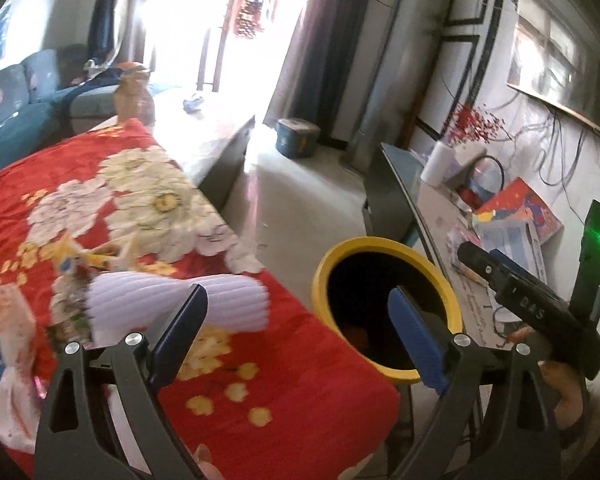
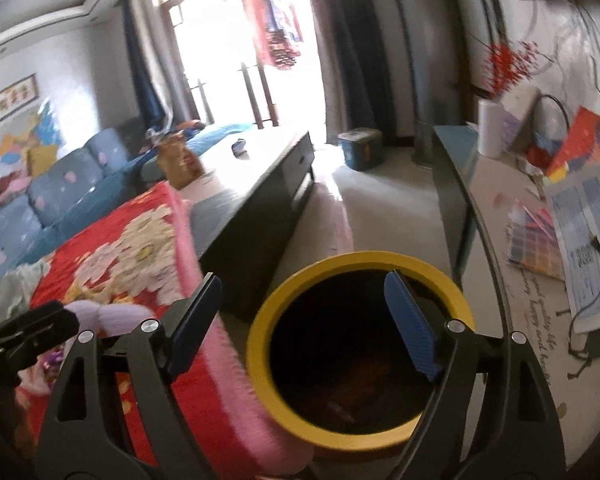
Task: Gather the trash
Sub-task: 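Move both open tools back over the trash on the bedspread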
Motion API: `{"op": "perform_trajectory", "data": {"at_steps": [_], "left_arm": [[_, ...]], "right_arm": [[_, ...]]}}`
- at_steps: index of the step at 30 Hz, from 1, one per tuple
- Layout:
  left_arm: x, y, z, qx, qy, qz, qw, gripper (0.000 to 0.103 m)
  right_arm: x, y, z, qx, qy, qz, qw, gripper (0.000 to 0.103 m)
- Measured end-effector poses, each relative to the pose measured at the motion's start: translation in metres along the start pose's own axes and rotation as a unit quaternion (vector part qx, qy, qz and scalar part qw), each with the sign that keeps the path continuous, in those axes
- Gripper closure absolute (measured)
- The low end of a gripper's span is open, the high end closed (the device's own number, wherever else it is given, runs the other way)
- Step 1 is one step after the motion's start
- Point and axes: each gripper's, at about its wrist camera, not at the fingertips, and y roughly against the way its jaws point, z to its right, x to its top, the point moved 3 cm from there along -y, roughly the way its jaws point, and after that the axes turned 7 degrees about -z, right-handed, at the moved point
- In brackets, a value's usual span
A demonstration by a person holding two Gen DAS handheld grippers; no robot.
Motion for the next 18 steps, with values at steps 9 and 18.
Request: {"op": "perform_trajectory", "data": {"at_steps": [9,18], "left_arm": [[-0.013,0.024,-0.035,0.025,0.018,0.014,0.9994,0.014],[-0.020,0.043,-0.069,0.053,0.038,0.023,0.9976,0.014]], "right_arm": [[-0.002,0.010,-0.040,0.020,0.045,-0.001,0.999,0.027],[-0.008,0.015,-0.071,0.037,0.078,-0.004,0.996,0.027]]}}
